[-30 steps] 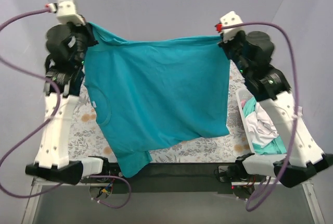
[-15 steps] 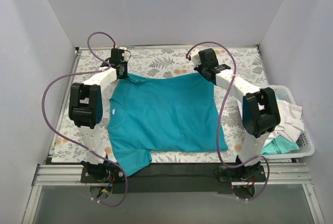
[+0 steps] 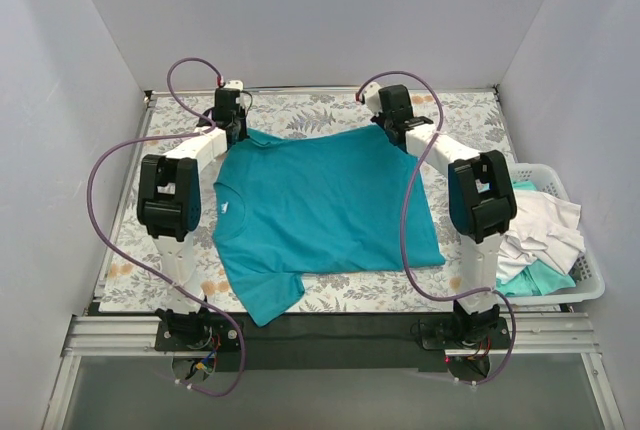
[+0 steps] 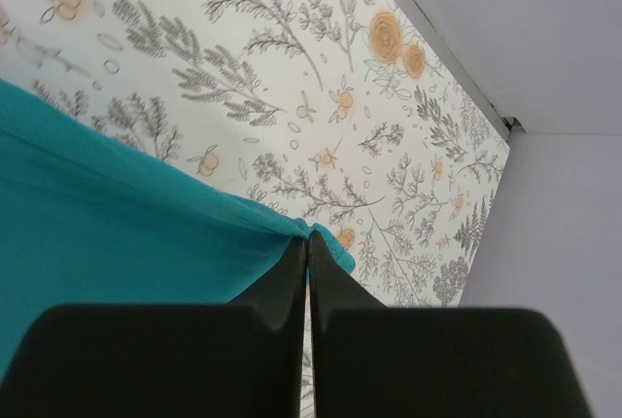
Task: Fold and stack the t-shirts
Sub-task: Flatten the tshirt out
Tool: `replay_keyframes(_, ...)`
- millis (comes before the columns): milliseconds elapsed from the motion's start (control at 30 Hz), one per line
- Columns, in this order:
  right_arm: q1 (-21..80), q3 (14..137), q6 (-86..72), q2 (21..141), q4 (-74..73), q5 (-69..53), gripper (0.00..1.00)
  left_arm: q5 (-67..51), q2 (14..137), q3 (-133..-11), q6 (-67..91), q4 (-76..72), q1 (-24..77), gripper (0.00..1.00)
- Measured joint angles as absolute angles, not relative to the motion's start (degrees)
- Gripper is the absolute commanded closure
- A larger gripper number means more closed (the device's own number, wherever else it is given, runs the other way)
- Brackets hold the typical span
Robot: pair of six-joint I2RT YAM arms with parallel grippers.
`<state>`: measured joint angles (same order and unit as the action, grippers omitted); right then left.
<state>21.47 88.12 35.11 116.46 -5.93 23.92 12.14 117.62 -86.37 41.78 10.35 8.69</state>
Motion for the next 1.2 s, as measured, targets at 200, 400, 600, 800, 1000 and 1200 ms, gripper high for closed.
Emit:
replay_keyframes(200, 19.81, 98.43, 33.26, 123.55, -4.45, 28.69, 0.58, 14.37, 121.38, -89.32, 43.83, 7.84, 8.69, 0.81)
replay_keyframes(400, 18.28, 103.31, 28.23, 124.68, -5.85, 31.86, 0.42, 14.35, 121.93, -91.66, 48.42, 7.94, 8.69, 0.32)
replay_keyframes(600, 18.72, 95.55, 14.06, 112.84, -16.47, 21.1, 0.46, 12.36, 109.45, -84.12, 56.82, 15.64, 8.69, 0.25)
replay_keyframes(800, 19.33, 75.46, 0.49, 92.49, -20.53, 5.48, 0.51, 7.99, 82.19, -65.49, 66.83, 22.13, 8.99, 0.29)
replay_keyframes(1000, 19.4, 60.66, -7.11, 86.7, -22.11, -3.38, 0.57, 4.25, 72.55, -49.12, 73.56, 25.61, 10.37, 0.43)
replay_keyframes(1200, 19.38, 52.12, -10.87, 86.72, -22.59, -6.11, 0.63, 2.22, 76.27, -41.04, 77.36, 27.59, 10.52, 0.62)
